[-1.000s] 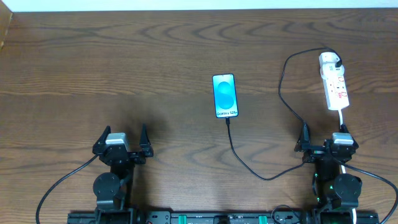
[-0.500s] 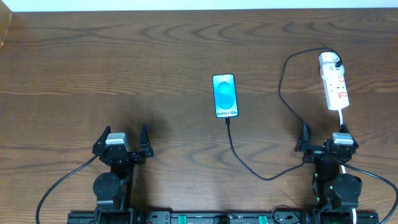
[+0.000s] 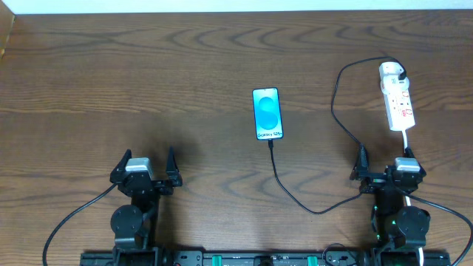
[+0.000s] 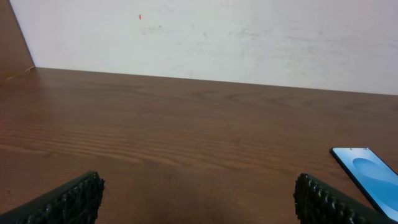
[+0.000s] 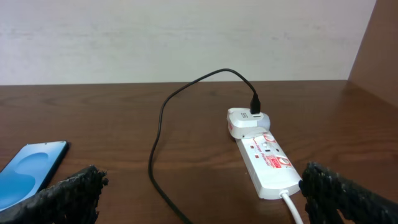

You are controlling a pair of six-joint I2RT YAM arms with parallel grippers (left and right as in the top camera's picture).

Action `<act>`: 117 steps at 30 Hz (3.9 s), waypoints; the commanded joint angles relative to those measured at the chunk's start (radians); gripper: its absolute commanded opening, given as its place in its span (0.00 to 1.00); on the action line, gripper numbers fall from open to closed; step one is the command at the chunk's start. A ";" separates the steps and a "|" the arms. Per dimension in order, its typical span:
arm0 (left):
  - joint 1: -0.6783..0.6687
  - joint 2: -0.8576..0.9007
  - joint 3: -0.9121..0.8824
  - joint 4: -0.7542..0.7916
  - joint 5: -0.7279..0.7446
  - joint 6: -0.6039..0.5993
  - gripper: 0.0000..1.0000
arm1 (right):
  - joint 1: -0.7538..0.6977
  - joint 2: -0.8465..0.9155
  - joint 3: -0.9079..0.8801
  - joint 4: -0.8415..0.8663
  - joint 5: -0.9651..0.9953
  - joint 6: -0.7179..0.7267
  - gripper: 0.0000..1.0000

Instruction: Plug charger to phone and switch on socket

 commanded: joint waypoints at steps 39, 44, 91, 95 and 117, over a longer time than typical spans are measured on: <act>-0.004 -0.006 -0.018 -0.032 0.024 0.013 0.98 | 0.005 -0.006 -0.002 -0.003 0.005 -0.015 0.99; -0.004 -0.006 -0.018 -0.032 0.024 0.013 0.98 | 0.005 -0.006 -0.002 -0.003 0.005 -0.015 0.99; -0.004 -0.006 -0.018 -0.032 0.024 0.013 0.98 | 0.005 -0.006 -0.002 -0.003 0.005 -0.015 0.99; -0.004 -0.006 -0.018 -0.031 0.024 0.013 0.98 | 0.005 -0.006 -0.002 -0.003 0.005 -0.015 0.99; -0.004 -0.006 -0.018 -0.032 0.024 0.013 0.98 | 0.005 -0.006 -0.002 -0.003 0.005 -0.015 0.99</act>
